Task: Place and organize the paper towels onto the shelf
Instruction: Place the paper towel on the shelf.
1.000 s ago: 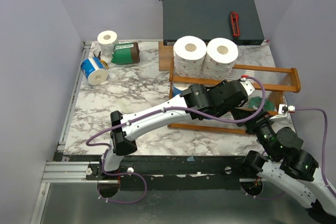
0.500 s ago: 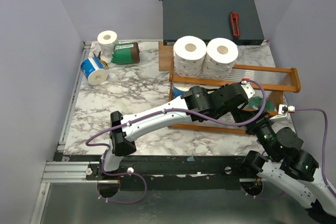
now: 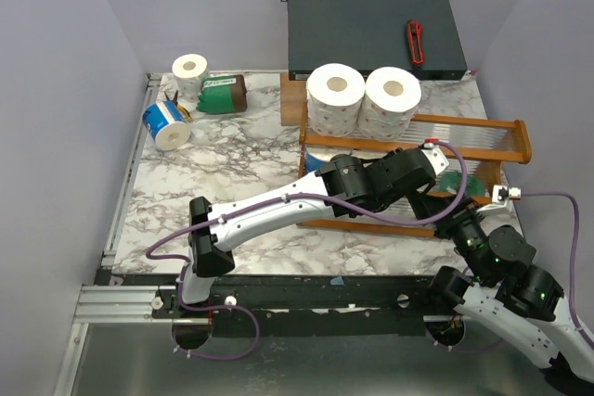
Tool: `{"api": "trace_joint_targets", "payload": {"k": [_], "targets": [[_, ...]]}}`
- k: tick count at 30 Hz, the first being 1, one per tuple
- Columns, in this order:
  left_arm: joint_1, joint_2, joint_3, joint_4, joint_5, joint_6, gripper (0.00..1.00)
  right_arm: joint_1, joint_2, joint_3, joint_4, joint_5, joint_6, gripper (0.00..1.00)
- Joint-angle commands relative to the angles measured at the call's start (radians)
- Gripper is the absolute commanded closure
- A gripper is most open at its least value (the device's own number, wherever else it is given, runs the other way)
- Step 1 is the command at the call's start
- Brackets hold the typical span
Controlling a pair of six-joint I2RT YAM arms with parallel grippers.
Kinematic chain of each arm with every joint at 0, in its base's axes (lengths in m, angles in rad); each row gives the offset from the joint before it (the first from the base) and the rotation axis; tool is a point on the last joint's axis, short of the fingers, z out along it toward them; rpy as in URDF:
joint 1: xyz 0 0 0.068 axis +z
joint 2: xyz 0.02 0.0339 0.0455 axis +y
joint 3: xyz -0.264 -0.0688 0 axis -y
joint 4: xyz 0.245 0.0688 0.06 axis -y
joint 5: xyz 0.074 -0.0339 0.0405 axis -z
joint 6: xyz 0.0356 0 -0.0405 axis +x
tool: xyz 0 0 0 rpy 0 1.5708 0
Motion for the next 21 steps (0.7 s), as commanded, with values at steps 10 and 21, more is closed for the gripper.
{"api": "trace_joint_targets", "payload": {"k": [10,21], "targets": [[-0.027,-0.022,0.029,0.149,-0.051,0.103,0.91,0.002,-0.026,0.024,-0.036,0.032,0.008,0.04],[-0.027,0.036,0.011,0.197,-0.171,0.169,0.91,0.003,-0.046,0.022,-0.046,0.04,0.006,0.04]]}}
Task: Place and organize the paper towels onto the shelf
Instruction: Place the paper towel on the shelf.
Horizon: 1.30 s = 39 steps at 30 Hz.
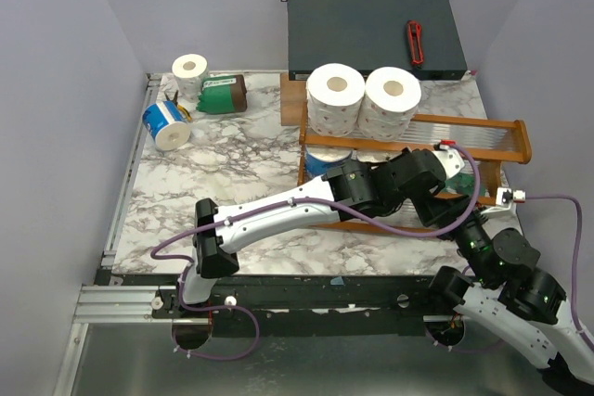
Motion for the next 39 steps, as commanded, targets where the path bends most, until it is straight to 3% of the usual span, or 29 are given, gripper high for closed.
{"api": "trace_joint_targets", "payload": {"k": [1,9,13,32,39], "targets": [[-0.004,0.018,-0.007,0.065,-0.099,0.054,0.91,0.001,-0.012,0.021,-0.03,0.032,0.007,0.04],[-0.004,0.018,-0.03,0.063,-0.083,0.033,0.91,0.002,-0.013,0.023,-0.031,0.027,0.004,0.04],[-0.005,-0.013,-0.042,0.063,-0.065,0.012,0.86,0.002,-0.012,0.021,-0.029,0.021,0.004,0.03],[-0.037,-0.096,-0.087,0.075,-0.072,-0.003,0.36,0.002,0.057,-0.007,0.019,-0.012,-0.019,0.02],[-0.074,-0.129,-0.067,0.059,-0.082,0.0,0.25,0.002,0.056,-0.004,0.026,-0.016,-0.024,0.02]]}}
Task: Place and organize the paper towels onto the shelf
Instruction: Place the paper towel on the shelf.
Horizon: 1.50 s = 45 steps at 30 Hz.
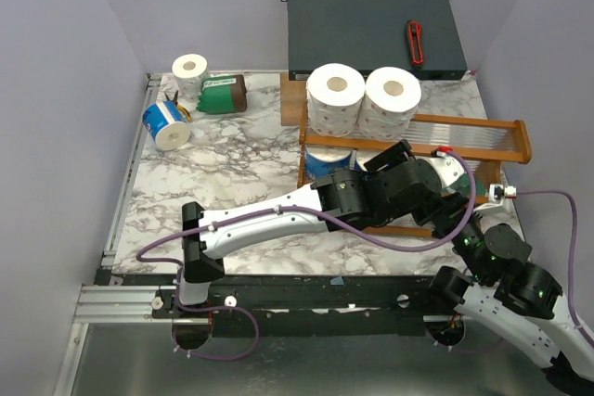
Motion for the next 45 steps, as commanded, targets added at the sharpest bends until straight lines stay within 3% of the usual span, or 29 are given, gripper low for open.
{"api": "trace_joint_targets", "payload": {"k": [1,7,14,22,28,32,37,45], "targets": [[-0.036,-0.064,0.021,-0.011,-0.031,-0.001,0.24,0.003,0.004,-0.002,0.022,-0.009,-0.014,0.02],[-0.064,-0.166,-0.047,-0.065,-0.088,-0.093,0.19,0.001,0.008,-0.002,0.066,-0.061,-0.077,0.02],[-0.065,-0.507,-0.413,-0.002,-0.154,-0.316,0.18,0.002,0.164,0.028,0.097,-0.135,-0.162,0.06],[-0.043,-0.905,-0.869,0.156,-0.218,-0.566,0.11,0.002,0.278,0.056,0.127,-0.101,-0.224,0.02],[0.037,-1.165,-1.185,0.281,-0.146,-0.775,0.08,0.003,0.315,0.084,0.152,-0.089,-0.355,0.0],[0.101,-1.305,-1.342,0.392,-0.063,-0.826,0.08,0.002,0.34,0.076,0.178,-0.091,-0.43,0.0],[0.166,-1.371,-1.427,0.45,-0.001,-0.837,0.08,0.002,0.404,0.062,0.218,-0.106,-0.446,0.01],[0.204,-1.338,-1.456,0.483,0.053,-0.815,0.08,0.002,0.44,0.051,0.241,-0.08,-0.463,0.02]]}}
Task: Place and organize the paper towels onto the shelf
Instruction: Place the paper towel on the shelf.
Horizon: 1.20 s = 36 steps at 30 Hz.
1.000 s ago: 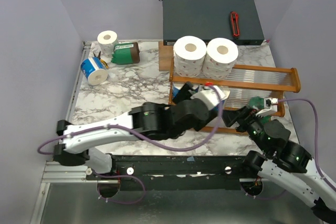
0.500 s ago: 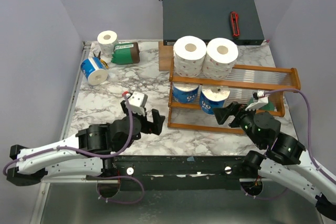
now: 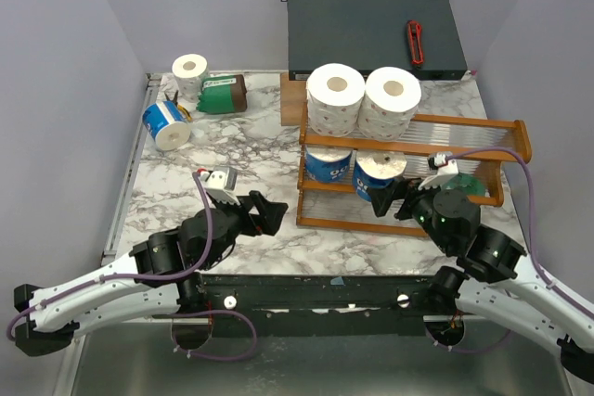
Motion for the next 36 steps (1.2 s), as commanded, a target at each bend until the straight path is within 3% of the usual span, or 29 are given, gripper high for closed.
{"api": "trace_joint_targets", "payload": {"k": [1,20,36], "targets": [[0.024,0.018,-0.025,0.071,0.072,-0.001,0.08,0.003,0.03,-0.006,0.022,0.03,-0.024,0.03],[0.102,0.047,-0.046,0.097,0.163,0.009,0.08,0.001,0.119,-0.066,0.055,0.235,0.051,0.09],[0.116,0.026,-0.052,0.073,0.173,-0.003,0.08,0.001,0.148,-0.146,0.256,0.239,-0.018,0.1]]}}
